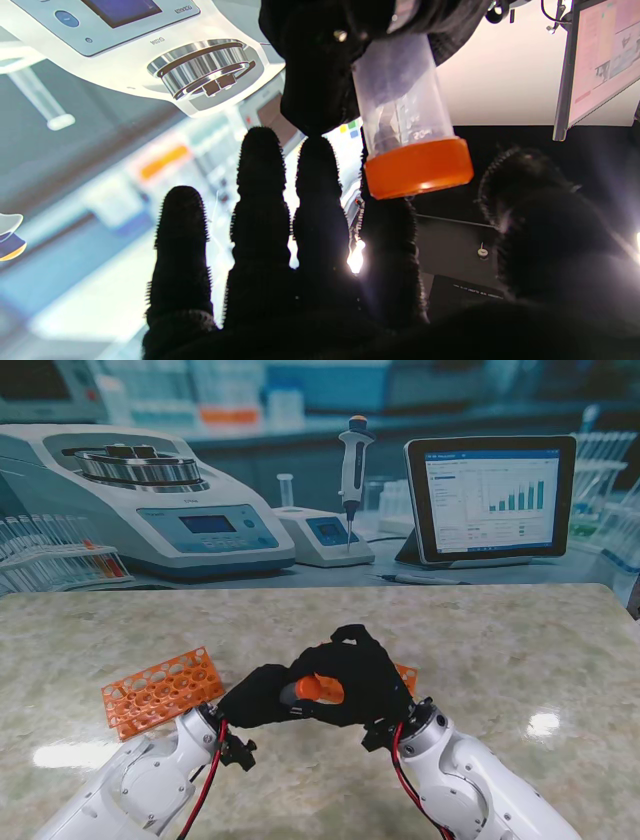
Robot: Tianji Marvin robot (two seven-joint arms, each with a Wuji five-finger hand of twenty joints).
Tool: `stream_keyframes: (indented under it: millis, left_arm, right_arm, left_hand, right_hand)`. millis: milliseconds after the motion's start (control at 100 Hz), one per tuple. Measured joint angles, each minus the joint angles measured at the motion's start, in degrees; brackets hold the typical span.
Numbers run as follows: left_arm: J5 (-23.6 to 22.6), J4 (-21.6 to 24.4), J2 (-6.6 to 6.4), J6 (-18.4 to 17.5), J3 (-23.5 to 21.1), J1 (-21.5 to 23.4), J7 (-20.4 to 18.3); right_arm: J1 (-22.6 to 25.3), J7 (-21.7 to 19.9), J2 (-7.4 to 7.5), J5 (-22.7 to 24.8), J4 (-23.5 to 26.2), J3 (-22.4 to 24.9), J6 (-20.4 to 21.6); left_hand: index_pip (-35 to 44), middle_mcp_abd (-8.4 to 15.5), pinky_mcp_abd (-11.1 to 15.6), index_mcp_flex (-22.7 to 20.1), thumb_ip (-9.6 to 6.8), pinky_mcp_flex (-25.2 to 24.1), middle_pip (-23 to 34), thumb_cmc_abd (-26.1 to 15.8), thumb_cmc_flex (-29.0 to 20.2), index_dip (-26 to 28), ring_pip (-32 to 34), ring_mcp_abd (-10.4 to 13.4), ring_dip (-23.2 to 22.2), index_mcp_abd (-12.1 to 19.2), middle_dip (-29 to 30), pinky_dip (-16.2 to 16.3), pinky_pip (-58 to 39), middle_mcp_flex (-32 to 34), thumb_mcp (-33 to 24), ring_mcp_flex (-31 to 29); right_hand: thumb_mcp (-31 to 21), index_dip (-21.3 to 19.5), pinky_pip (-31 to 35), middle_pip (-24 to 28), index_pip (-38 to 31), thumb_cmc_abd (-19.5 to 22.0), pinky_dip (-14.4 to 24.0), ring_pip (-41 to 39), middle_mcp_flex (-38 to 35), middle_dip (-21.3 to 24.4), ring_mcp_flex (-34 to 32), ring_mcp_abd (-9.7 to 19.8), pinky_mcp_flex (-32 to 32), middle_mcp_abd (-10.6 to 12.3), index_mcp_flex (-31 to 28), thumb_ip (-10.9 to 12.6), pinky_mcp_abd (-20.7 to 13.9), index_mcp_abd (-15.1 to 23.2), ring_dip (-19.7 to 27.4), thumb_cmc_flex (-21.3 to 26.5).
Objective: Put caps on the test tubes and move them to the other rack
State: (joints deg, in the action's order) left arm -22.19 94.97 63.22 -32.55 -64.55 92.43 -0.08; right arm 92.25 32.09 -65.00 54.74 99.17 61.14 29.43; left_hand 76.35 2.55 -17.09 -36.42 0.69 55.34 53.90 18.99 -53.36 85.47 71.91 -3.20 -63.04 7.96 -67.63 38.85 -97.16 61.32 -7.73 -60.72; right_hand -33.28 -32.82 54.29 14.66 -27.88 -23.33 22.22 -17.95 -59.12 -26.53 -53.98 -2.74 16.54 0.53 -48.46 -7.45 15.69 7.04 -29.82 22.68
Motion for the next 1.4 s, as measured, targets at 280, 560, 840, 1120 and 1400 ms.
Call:
stream_keyframes:
  millis: [280,560,840,1120,1400]
  left_arm:
    - [0.04,0.07,0.01,0.02,-0.04,-0.01,-0.04]
    - [0.09,0.07,0.01,0.06,-0.02,-0.05,-0.11]
    - [0.1,0.12,0.01,0.11,-0.07,-0.02,-0.14]
    - [0.1,0.23,0.01,0.16,-0.03,-0.02,-0.22]
    - [0.09,0.28,0.01,0.17,-0.02,-0.03,-0.26]
  right_arm:
    - [0.74,1.15,-0.01,0.51,0.49,0.64,0.33]
    - [1.55,3.47,0.0,2.24,1.26,1.39,0.06]
    - [2.28,6.75,0.5,6.6,1.66,1.84,-1.6]
    - [2.38,8.24,0.99,7.89,1.58,1.78,-2.28]
    - [2.05,8.2,1.1,8.0,1.49,1.51,-2.91]
  left_hand:
    - [0.0,0.01,0.01,0.01,0.0,0.0,0.0,0.0,0.0,0.0,0.0,0.0,0.0,0.01,0.0,0.0,0.0,0.0,0.0,0.0]
    - [0.0,0.01,0.02,0.01,0.0,0.0,0.0,0.0,0.0,0.0,-0.02,0.0,0.0,0.02,0.0,0.0,0.0,0.0,0.0,0.0]
    - [0.0,0.01,0.03,0.01,0.0,0.0,0.0,0.0,0.0,0.0,-0.03,0.0,0.0,0.02,0.0,0.0,0.0,-0.01,0.0,0.0]
    - [0.0,0.01,0.03,0.01,0.0,0.0,0.0,0.0,0.0,0.0,-0.04,0.0,0.0,0.02,0.0,0.0,0.0,-0.01,0.0,0.0]
    - [0.0,0.01,0.04,0.01,0.0,0.0,0.0,0.0,0.0,0.0,-0.06,0.0,0.0,0.02,0.0,0.0,0.0,-0.01,0.0,0.0]
  right_hand:
    - [-0.13,-0.07,-0.01,-0.06,0.79,0.08,0.0,-0.4,1.21,0.48,0.83,-0.03,-0.26,-0.02,2.25,0.45,0.0,0.04,-0.01,-1.98]
    - [-0.1,0.25,-0.02,-0.62,1.51,0.02,0.0,-0.34,2.55,0.61,1.75,-0.03,-0.7,-0.29,3.42,0.46,0.0,0.04,0.01,-1.98]
    - [-6.26,0.09,-0.02,0.26,1.97,-9.29,0.03,-0.34,2.56,0.4,1.75,-0.03,-0.73,-0.3,3.42,0.46,0.0,0.04,0.01,-3.58]
    - [-9.1,-3.31,-0.02,2.89,-0.75,-15.42,0.06,-0.34,2.38,-2.98,1.72,-0.03,-0.61,-0.3,3.39,0.46,0.0,0.04,-0.78,-0.45]
    - [-9.9,-6.64,-0.02,4.78,-2.73,-15.47,0.19,-0.57,-0.45,-5.26,0.14,0.88,0.28,0.08,3.14,0.46,0.0,1.28,-1.04,2.65]
